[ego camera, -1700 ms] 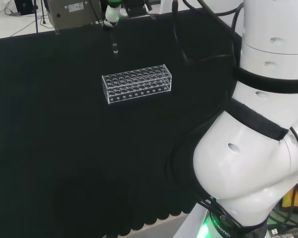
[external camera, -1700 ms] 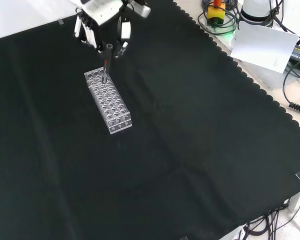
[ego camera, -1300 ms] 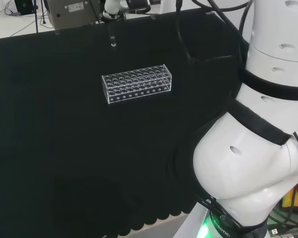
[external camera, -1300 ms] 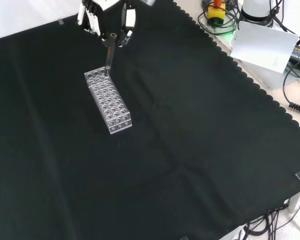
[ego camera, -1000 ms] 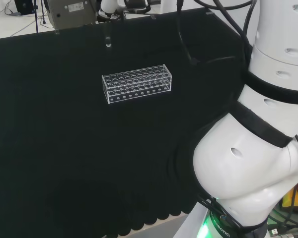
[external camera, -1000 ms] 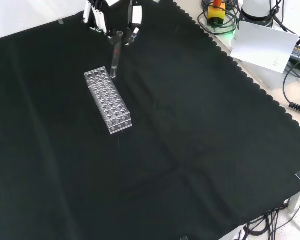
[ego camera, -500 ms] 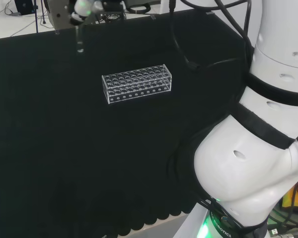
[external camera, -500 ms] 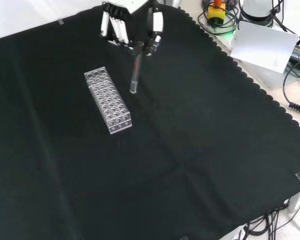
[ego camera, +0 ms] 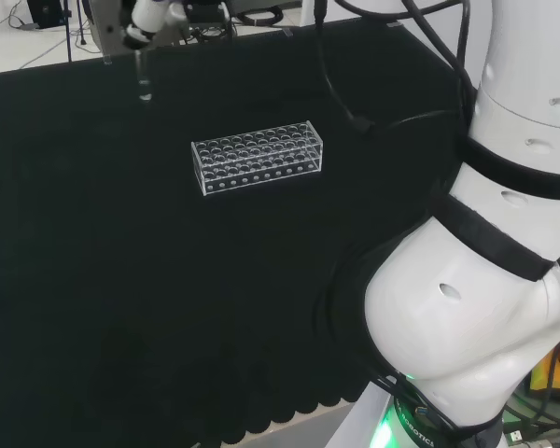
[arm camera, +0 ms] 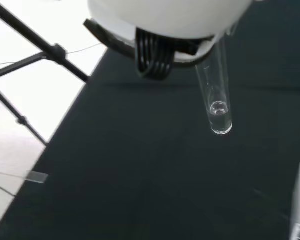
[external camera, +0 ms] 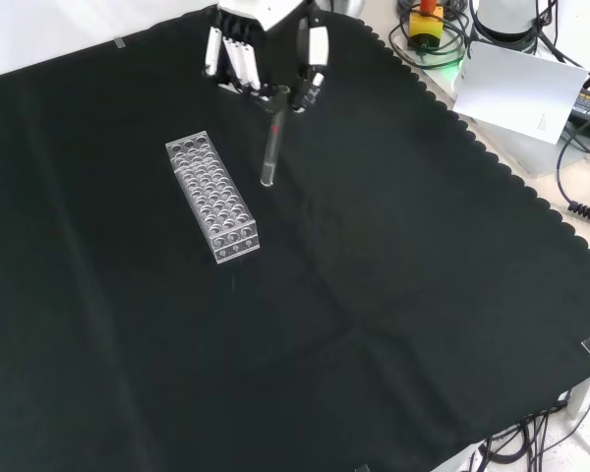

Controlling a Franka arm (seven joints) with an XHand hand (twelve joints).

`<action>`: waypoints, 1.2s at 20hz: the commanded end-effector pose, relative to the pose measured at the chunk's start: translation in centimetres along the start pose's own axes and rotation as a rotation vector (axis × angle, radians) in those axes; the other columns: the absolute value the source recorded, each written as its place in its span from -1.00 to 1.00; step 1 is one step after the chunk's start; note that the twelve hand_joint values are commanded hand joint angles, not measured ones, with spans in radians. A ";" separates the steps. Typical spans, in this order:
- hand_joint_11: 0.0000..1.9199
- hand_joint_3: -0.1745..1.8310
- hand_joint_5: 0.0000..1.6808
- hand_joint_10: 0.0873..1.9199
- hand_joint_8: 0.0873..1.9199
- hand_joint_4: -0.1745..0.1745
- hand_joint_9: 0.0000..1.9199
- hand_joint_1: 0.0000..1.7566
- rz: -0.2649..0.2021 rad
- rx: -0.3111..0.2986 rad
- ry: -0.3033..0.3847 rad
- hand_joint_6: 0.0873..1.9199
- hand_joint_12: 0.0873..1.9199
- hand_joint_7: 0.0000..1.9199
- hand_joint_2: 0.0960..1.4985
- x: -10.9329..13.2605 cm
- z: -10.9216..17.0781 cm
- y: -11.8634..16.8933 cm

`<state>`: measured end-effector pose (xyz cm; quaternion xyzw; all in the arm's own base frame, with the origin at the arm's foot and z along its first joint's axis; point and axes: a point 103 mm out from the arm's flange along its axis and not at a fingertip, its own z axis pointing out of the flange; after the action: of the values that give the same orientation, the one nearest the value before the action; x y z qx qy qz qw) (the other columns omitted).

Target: Shake the test tube.

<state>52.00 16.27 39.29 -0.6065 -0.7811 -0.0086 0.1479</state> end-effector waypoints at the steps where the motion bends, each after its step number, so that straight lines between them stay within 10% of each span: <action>1: -0.17 -0.16 0.60 -0.93 -0.38 -1.00 0.55 0.64 0.172 0.016 -0.049 -0.68 0.28 0.50 -0.29 -7.3 0.1 -1.2; 12: -0.16 -0.16 0.60 -0.93 -0.38 -1.00 0.55 0.64 0.441 -0.031 -0.144 -0.69 0.28 0.50 -0.29 -18.6 -3.3 -5.2; 24: -0.16 -0.16 0.60 -0.94 -0.39 -1.00 0.55 0.64 0.385 -0.030 -0.135 -0.69 0.28 0.51 -0.29 -16.1 -3.2 -4.0</action>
<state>51.99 -2.87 40.12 -0.7605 -0.6433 0.0420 0.0775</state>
